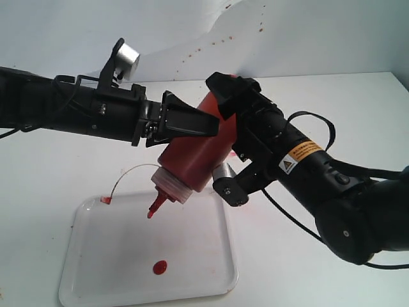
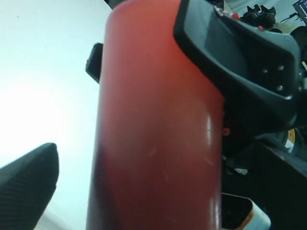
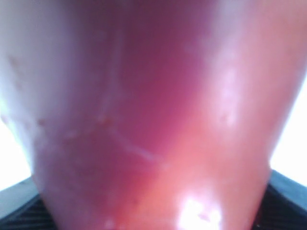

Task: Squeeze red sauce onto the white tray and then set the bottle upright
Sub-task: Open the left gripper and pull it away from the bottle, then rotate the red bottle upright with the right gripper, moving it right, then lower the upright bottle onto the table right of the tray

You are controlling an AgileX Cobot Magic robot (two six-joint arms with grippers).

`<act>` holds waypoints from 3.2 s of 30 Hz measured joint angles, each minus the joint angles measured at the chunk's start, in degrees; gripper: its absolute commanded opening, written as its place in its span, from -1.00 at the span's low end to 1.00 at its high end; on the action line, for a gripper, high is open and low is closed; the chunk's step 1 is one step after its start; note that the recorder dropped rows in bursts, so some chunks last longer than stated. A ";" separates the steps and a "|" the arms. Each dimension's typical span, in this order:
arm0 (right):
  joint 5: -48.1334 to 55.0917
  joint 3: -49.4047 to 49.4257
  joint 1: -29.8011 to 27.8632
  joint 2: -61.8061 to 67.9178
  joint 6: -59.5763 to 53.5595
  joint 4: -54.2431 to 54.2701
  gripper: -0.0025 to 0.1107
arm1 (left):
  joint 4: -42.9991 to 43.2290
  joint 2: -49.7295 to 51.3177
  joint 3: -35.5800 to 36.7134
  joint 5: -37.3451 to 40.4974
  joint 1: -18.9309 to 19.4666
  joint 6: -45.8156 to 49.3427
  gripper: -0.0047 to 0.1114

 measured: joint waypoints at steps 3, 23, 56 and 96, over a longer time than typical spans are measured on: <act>0.00 0.00 0.00 0.00 0.00 0.00 -0.96 | 0.13 -1.03 0.00 0.00 1.58 0.11 0.89; 2.42 0.00 0.00 0.00 26.73 8.04 -0.96 | 19.48 -2.72 0.00 -11.15 13.80 -25.05 0.09; -0.97 11.67 -23.42 1.75 120.13 -28.68 -0.96 | 47.44 -30.11 10.29 -23.04 14.17 -41.14 -0.92; -8.08 11.79 -40.64 23.47 122.16 -68.02 -0.15 | 46.49 -30.15 10.29 -23.81 14.17 -41.14 -0.92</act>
